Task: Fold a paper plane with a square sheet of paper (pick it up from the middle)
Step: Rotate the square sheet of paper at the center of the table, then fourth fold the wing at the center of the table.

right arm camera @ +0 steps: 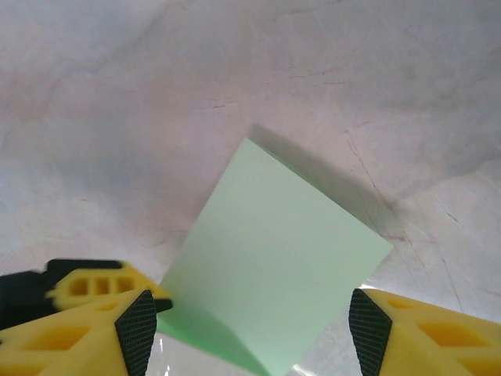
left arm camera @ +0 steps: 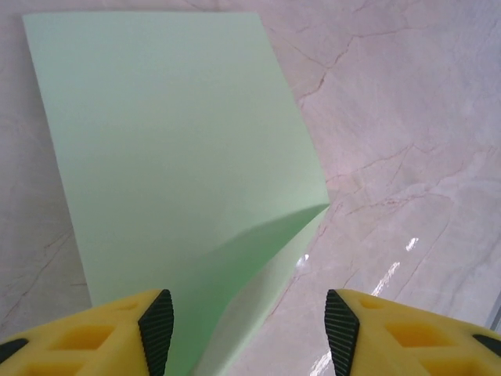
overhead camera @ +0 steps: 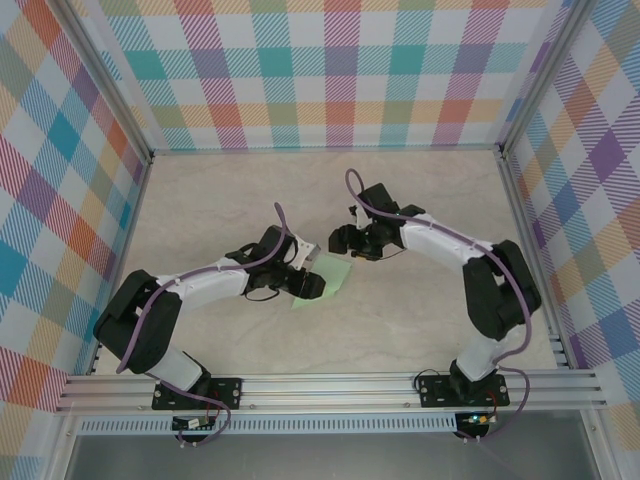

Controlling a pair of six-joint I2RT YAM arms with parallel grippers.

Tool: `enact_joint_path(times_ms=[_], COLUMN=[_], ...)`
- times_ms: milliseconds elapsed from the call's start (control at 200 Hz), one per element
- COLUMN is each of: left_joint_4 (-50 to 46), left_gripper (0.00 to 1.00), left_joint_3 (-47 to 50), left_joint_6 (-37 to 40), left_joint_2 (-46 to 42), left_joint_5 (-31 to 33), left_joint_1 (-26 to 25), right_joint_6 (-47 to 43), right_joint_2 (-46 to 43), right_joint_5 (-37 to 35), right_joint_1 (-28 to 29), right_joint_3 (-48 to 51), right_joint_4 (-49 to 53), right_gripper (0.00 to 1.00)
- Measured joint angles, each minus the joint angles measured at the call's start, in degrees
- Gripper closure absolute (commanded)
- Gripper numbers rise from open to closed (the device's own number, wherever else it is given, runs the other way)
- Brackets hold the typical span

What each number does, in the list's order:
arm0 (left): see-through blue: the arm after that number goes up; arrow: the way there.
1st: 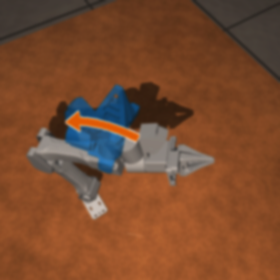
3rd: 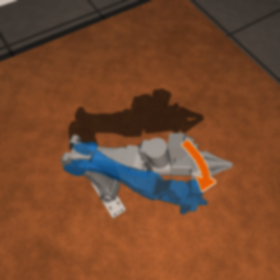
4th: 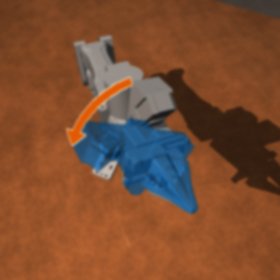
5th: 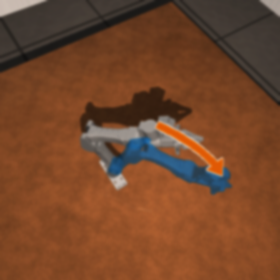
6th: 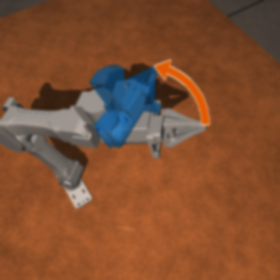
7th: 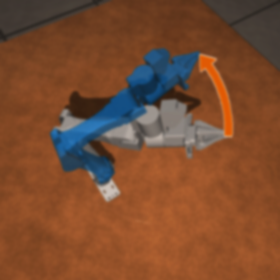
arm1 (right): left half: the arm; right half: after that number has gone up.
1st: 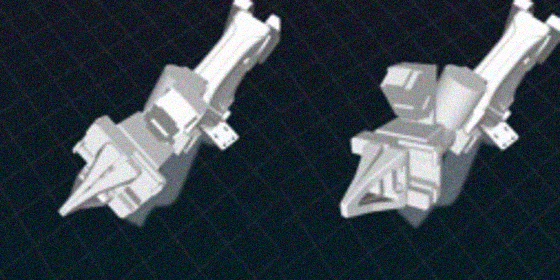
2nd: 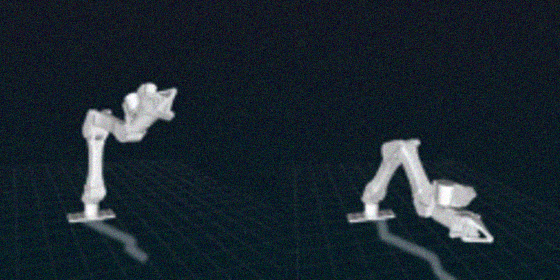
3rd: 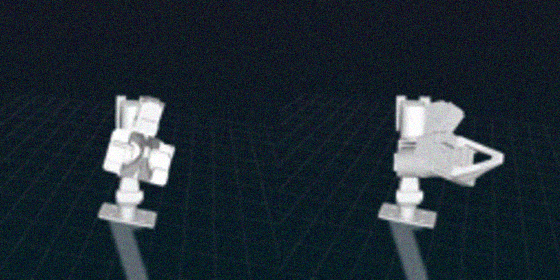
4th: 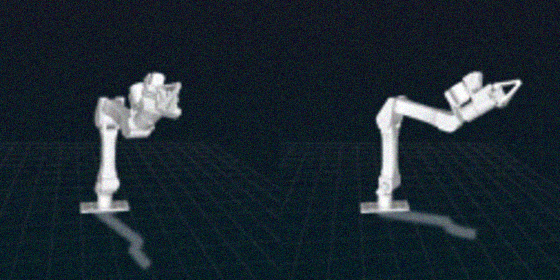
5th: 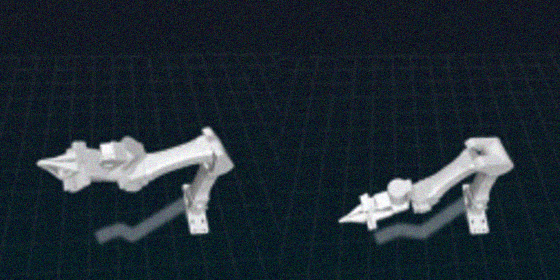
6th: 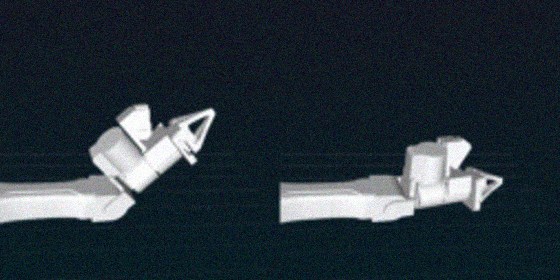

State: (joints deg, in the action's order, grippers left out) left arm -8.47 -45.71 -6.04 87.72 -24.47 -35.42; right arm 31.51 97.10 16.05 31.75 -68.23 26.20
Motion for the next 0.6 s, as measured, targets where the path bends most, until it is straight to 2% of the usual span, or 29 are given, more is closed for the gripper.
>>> enact_joint_path(times_ms=[115,185,340,510,600], left_joint_4=[-0.4,-0.4,-0.3,-0.5,-0.5], left_gripper=[0.48,0.58,0.68,0.87,0.92], left_joint_3=[0.6,1.0,1.9,2.3,2.3], left_joint_6=[1.6,2.5,4.2,6.1,7.2], left_joint_2=[-0.1,-0.4,-1.7,-4.0,-4.8], left_joint_5=[0.0,0.2,1.5,2.1,1.4], left_joint_1=[0.0,0.0,0.1,0.6,0.7], right_joint_6=[1.1,2.0,3.5,4.3,4.7], right_joint_2=[-3.7,-4.1,-4.1,-4.2,-4.3], right_joint_5=[-1.0,-1.3,-1.7,-1.7,-1.7], right_joint_1=[0.0,0.0,0.0,0.0,0.0], right_joint_3=[2.6,4.3,7.5,8.2,8.2], right_joint_4=[0.0,0.0,0.2,0.2,0.2], right_gripper=[0.3,0.3,0.3,0.3,0.3])
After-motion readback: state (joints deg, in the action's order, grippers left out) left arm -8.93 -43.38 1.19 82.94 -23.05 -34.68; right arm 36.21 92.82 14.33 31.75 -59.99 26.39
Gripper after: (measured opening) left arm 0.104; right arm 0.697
